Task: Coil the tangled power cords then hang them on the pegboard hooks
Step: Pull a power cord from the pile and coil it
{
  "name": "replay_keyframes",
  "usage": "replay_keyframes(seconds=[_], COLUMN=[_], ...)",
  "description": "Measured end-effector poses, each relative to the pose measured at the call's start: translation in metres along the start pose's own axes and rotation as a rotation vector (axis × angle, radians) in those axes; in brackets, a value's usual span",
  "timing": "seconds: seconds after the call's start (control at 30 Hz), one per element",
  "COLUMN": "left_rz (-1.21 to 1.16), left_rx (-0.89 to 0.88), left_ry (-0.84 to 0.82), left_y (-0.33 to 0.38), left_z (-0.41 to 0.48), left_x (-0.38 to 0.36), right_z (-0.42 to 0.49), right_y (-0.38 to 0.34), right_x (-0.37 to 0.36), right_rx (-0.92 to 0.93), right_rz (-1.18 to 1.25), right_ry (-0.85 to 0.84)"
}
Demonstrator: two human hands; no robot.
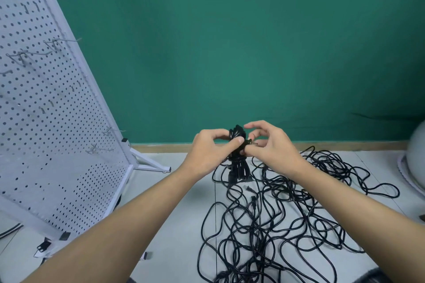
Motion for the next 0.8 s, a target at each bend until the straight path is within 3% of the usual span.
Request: replay_keyframes(seconds=[0.1, 0.23, 0.33, 0.5, 0.63, 0.8], left_rz=[-0.023, -0.051, 0.016, 0.164, 0.034, -0.186], left_rx=[-0.005, 0.010, 0.005, 0.071, 0.117, 0.349], left_ry=[0.101, 0.243, 0.231, 0.120, 0.205, 0.241], left_y=[-0.001, 0.002, 0.004, -0.008, -0.012, -0.016], left_z=[0.001, 0.004, 0.004, 0.003, 0.009, 0.015], left_x=[-0.002, -0.004, -0.007, -0.006, 0.004, 0.015], right_z=[0.000, -0.002, -0.004, -0.003, -0.006, -0.018], right_y=[0.000, -0.007, -0.011, -0.004, -0.001, -0.014], right_x=[-0.001, -0.001, -0.001, -0.005, -0.011, -0.019], right_rx=[-0.038, 0.076, 0.134, 0.114, 0.239, 0.496], right_rz=[0.087, -0.163, -0.398, -0.586, -0.648, -0.790], right_ry=[0.014, 0.101, 0.077, -0.138, -0.148, -0.117])
Point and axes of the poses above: each hand's wrist, its own z-axis towards the middle knuckle, its own x-axis out of the back of the hand, y = z × x, the point moved 1 cm from there along z, towards the middle knuckle, and after that the axes turned 3 degrees about -z, right-handed, at the moved point
